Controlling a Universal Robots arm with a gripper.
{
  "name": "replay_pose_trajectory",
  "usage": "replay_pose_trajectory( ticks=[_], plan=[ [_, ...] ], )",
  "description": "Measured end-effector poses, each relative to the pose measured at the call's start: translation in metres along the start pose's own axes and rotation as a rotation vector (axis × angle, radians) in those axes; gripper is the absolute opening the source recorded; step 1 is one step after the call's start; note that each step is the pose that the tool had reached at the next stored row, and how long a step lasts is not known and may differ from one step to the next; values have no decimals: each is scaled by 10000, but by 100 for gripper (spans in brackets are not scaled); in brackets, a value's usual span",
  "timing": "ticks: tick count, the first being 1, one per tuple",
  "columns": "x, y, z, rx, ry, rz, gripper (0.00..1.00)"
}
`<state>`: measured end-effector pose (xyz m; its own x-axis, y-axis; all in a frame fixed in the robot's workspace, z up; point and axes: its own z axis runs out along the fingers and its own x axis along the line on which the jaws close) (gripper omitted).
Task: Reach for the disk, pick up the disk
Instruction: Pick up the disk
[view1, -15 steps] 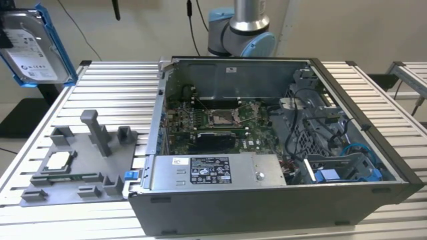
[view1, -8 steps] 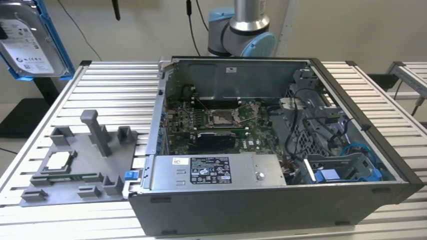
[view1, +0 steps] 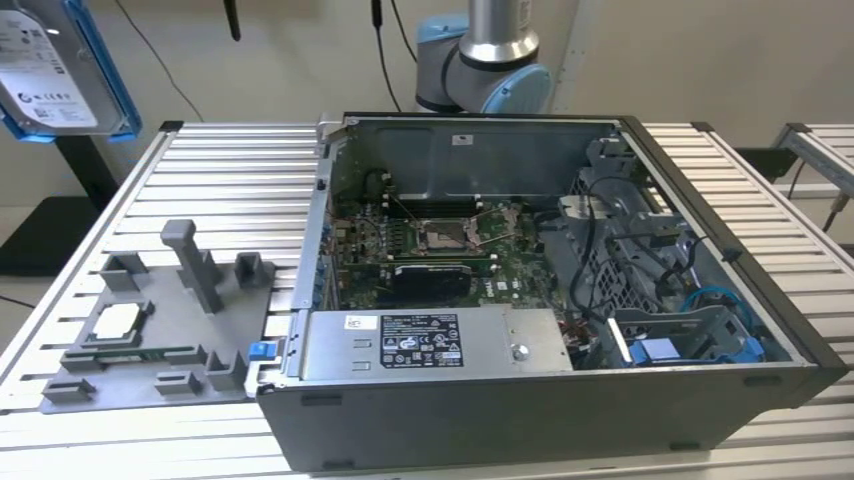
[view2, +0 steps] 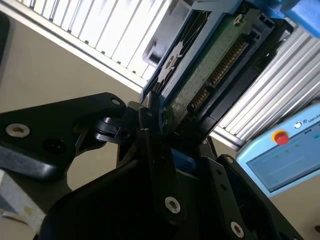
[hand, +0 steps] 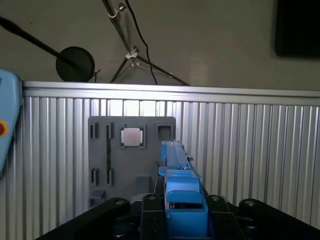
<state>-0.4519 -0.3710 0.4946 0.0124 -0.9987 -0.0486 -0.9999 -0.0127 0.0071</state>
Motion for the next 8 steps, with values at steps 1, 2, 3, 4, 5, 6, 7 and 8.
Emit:
replay_pose_trajectory(
  ticks=[1, 2, 3, 4, 5, 6, 7, 8],
  plan=[
    [-1, 0, -25, 1, 0, 0, 0],
    [-2, 0, -51, 0, 0, 0, 0],
    [-4, 1, -75, -1, 0, 0, 0],
    [-4, 1, -94, 0, 0, 0, 0],
    [-5, 1, -111, 1, 0, 0, 0],
    [-6, 1, -128, 1, 0, 0, 0],
    [-7, 1, -139, 0, -2, 0, 0],
    [-6, 1, -140, 1, -6, -4, 0]
  ],
)
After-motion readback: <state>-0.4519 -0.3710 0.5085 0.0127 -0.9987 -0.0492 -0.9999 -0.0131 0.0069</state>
